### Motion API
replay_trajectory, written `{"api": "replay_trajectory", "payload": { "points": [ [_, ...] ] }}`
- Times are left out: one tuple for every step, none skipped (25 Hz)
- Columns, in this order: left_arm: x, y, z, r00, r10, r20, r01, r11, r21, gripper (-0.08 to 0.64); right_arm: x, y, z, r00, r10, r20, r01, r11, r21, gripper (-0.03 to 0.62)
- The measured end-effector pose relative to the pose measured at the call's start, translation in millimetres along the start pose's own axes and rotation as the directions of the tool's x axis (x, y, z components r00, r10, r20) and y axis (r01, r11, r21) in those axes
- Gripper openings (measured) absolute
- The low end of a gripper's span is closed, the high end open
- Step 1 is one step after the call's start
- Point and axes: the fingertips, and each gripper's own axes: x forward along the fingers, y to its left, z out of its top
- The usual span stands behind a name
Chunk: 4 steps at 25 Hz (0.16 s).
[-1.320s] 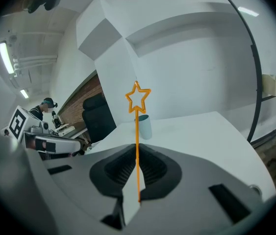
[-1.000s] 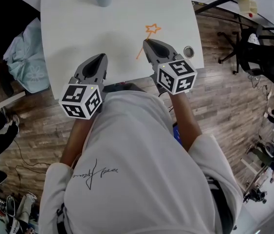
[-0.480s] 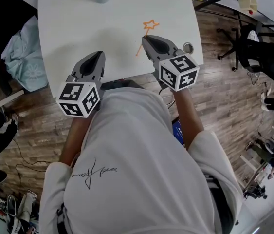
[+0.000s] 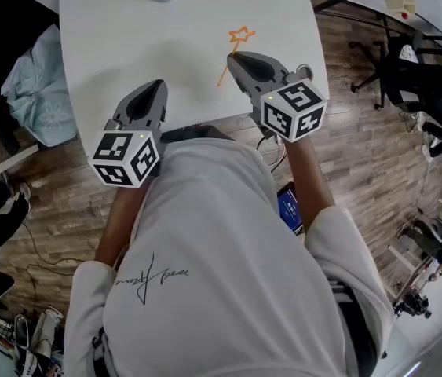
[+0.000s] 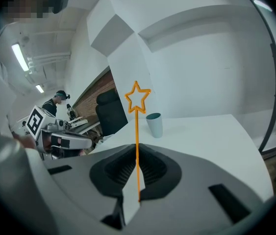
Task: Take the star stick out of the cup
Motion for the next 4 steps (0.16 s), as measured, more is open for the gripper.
{"api": "replay_trajectory", "payload": {
  "points": [
    [-0.5,0.7,0.0,1.0,0.0,0.0,0.0,1.0,-0.001,0.008,0.1,0.3,1.3,1.0,0.003,0.003,-0.003,1.0,0.0,0.023],
    [-1.0,1.4,0.0,1.0,0.0,0.001,0.0,1.0,-0.001,0.008,0.3,0.7,2.5,1.0,0.007,0.006,-0.007,1.0,0.003,0.023],
    [-1.5,2.0,0.0,1.0,0.0,0.001,0.0,1.0,-0.001,0.008,0.5,1.3,3.8,1.0,0.011,0.01,-0.011,1.0,0.008,0.023],
    [-2.0,2.7,0.0,1.0,0.0,0.001,0.0,1.0,-0.001,0.008,0.8,1.8,4.9,1.0,0.015,0.015,-0.015,1.0,0.013,0.023]
  ]
}}
